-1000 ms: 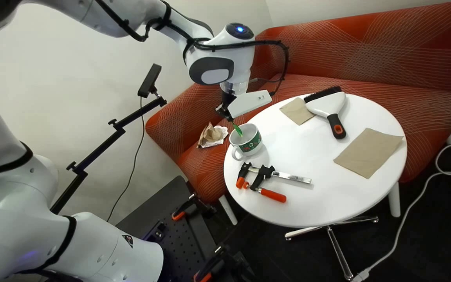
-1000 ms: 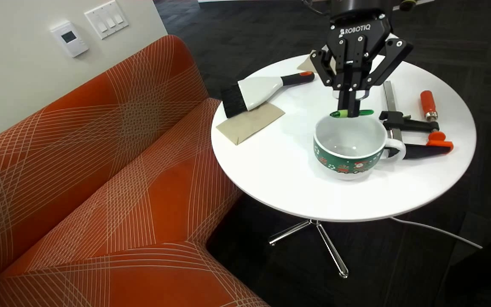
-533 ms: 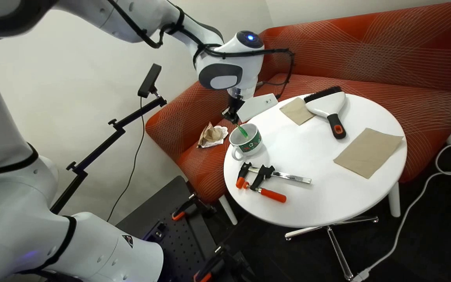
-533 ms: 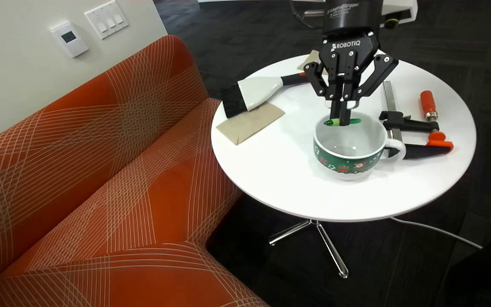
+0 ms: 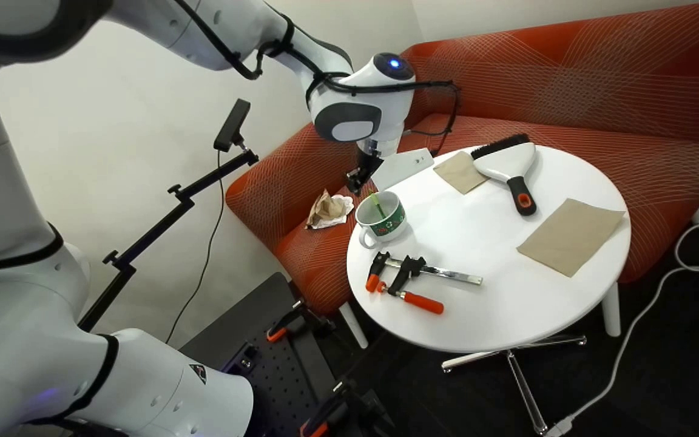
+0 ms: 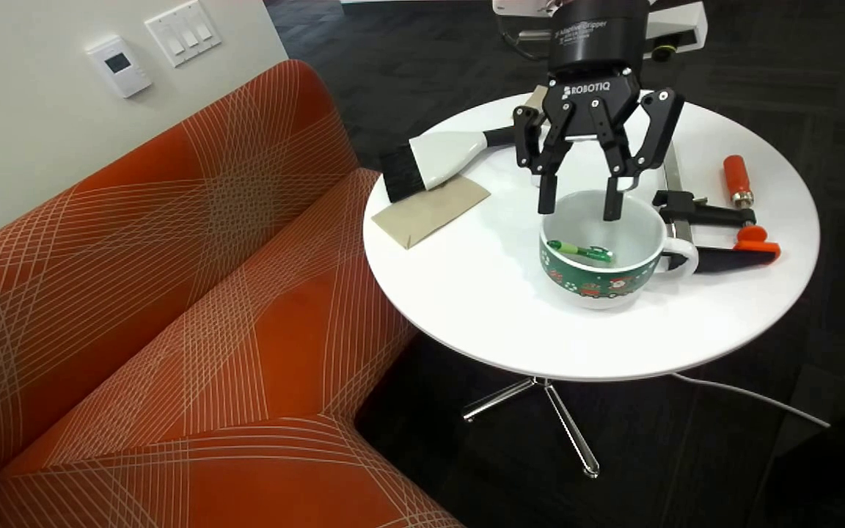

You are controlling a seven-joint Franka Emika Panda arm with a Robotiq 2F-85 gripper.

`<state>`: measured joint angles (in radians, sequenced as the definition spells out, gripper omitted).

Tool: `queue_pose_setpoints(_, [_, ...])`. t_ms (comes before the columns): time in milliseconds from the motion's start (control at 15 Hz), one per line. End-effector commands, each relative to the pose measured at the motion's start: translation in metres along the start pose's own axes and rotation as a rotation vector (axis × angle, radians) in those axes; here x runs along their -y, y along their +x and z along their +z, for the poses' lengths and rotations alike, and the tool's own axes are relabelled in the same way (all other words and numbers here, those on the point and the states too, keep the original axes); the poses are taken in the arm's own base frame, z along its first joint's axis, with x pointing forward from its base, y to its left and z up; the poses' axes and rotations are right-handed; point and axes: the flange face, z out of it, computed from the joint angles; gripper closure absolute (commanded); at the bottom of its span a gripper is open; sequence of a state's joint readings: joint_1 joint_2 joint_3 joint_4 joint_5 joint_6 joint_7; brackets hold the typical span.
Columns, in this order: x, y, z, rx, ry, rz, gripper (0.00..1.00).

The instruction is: Pick up the pen from the table and put it in the mug cup.

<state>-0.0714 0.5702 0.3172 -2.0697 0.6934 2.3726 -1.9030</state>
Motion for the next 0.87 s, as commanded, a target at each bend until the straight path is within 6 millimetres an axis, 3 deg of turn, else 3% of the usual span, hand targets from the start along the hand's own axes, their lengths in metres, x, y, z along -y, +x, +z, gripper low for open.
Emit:
queue_pose_setpoints(0, [0.001, 0.012, -0.014, 0.003, -0.043, -0.018, 0.03])
queue_pose_setpoints(533, [0.007, 0.032, -0.044, 0.0, -0.09, -0.048, 0.0])
queue_pose_setpoints(800, [-0.002, 0.03, -0.041, 0.002, -0.075, -0.043, 0.0])
